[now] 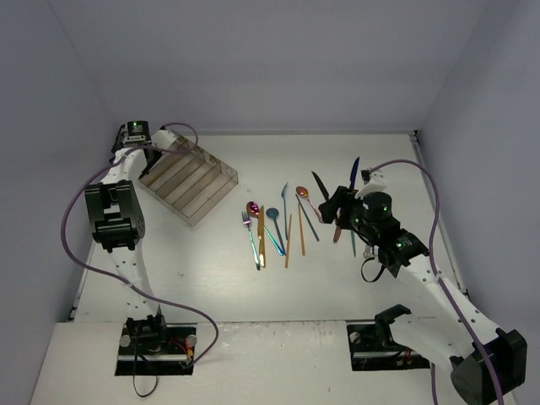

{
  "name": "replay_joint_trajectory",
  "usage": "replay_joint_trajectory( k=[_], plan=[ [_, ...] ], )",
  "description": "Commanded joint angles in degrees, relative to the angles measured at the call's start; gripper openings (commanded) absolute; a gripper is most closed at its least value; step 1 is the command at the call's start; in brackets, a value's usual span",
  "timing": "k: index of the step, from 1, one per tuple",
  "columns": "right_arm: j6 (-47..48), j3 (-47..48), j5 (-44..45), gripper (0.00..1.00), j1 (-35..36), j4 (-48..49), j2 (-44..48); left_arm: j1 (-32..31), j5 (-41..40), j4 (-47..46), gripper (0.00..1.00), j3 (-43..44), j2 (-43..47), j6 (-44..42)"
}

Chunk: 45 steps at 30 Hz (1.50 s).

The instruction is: Sort the eating utensils into containers

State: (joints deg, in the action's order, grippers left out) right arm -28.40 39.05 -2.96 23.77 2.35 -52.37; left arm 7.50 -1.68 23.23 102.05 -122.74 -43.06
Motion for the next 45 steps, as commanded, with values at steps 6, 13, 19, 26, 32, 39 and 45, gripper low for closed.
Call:
replay_joint_trajectory(
  k=[6, 13, 19, 26, 32, 39, 45],
  plan=[
    [0.8, 3.3, 0.2, 0.65, -1.0, 2.4, -2.1, 1.0, 1.7, -5.0, 0.37, 2.2, 1.3, 0.9],
    [0.9, 6.8, 11.9, 0.64, -3.5, -3.6, -4.0, 0.9, 4.0, -6.6, 0.5, 1.0, 6.3, 6.4],
    [-0.2, 8.6, 21.0, 0.63, -10.4, -11.3, -7.3, -0.6, 7.6, -7.1, 0.55, 1.9, 16.4, 24.7],
    [-8.0, 7.3, 19.4, 0.6, -20.4, -13.3, -13.7, -9.0, 8.1, -5.8, 0.69, -8.4, 34.9, 45.5],
    [-11.4, 7.9, 20.0, 0.57, -23.8, -13.2, -21.0, -15.9, 13.3, -4.5, 0.8, -22.3, 49.0, 54.3],
    [-11.1, 11.6, 20.4, 0.52, -28.8, -13.0, -29.9, -25.1, 9.7, -1.7, 0.82, -33.8, 58.5, 53.5],
    [-9.6, 14.1, 20.8, 0.48, -29.8, -12.8, -36.9, -28.6, 7.2, -2.5, 0.82, -40.6, 62.8, 51.4]
  ],
)
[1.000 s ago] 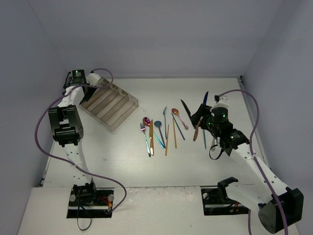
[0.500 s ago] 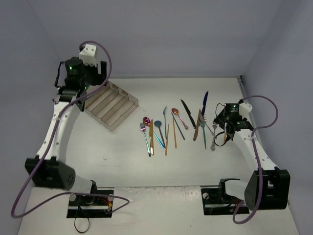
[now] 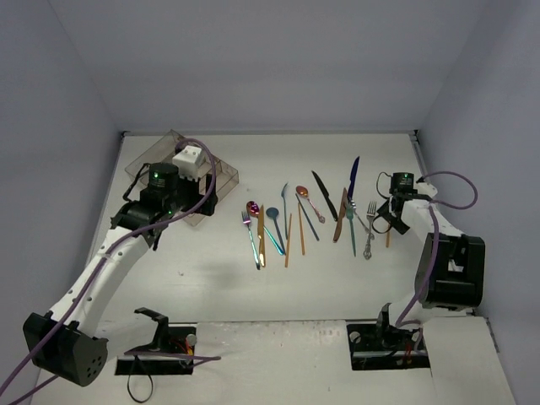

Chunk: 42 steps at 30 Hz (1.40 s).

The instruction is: Sort the eating utensils into containers

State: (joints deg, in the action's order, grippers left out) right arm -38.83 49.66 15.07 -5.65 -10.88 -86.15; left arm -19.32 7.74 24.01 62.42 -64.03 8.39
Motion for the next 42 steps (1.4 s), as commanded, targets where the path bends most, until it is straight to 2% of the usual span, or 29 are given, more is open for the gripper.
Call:
replay_joint_trajectory(
  k=[1, 10, 14, 16, 18, 22, 24, 27, 32, 38, 42],
  plan=[
    [1.4, 4.0, 2.9, 0.48, -0.4, 0.5, -4.4, -2.3, -2.3, -3.5, 0.82, -1.7, 4.6, -0.2],
    [3.7, 6.1, 2.6, 0.42, -0.6, 1.3, -12.4, -4.1, -2.0, -3.4, 0.82, -2.7, 6.4, -0.6],
    [4.1, 5.6, 1.6, 0.3, -1.4, 2.5, -14.2, -4.1, -2.0, -3.2, 0.82, -2.7, 6.4, -0.6],
    [4.5, 5.4, 1.1, 0.22, -2.1, 3.2, -14.9, -4.1, -1.6, -3.1, 0.82, -2.7, 6.1, -0.3],
    [4.6, 5.2, 0.8, 0.18, -2.8, 3.7, -15.4, -4.2, -1.0, -3.1, 0.82, -2.6, 5.6, 0.1],
    [5.2, 5.3, 0.2, 0.02, -3.4, 4.4, -15.2, -4.1, 0.9, -2.7, 0.82, -2.6, 4.5, 0.1],
    [5.8, 5.7, 0.4, 0.0, -3.2, 4.5, -14.3, -4.1, 1.5, -2.7, 0.82, -2.6, 3.9, 0.4],
    [6.4, 5.9, 1.5, 0.0, -2.9, 4.4, -11.5, -4.1, 3.9, -2.9, 0.82, -2.1, 2.5, 2.0],
    [6.6, 6.0, 4.4, 0.0, 1.3, 4.4, -0.5, -4.8, 12.6, -3.3, 0.82, 1.6, -1.2, 6.6],
    [6.9, 6.6, 0.6, 0.0, 14.2, 5.3, 12.6, -11.4, 15.1, -4.6, 0.82, 8.5, -6.1, 9.8],
    [3.8, 3.2, -5.9, 0.0, 23.0, 12.4, 18.6, -16.7, 14.9, -10.5, 0.82, 11.1, -9.4, 13.0]
  ],
)
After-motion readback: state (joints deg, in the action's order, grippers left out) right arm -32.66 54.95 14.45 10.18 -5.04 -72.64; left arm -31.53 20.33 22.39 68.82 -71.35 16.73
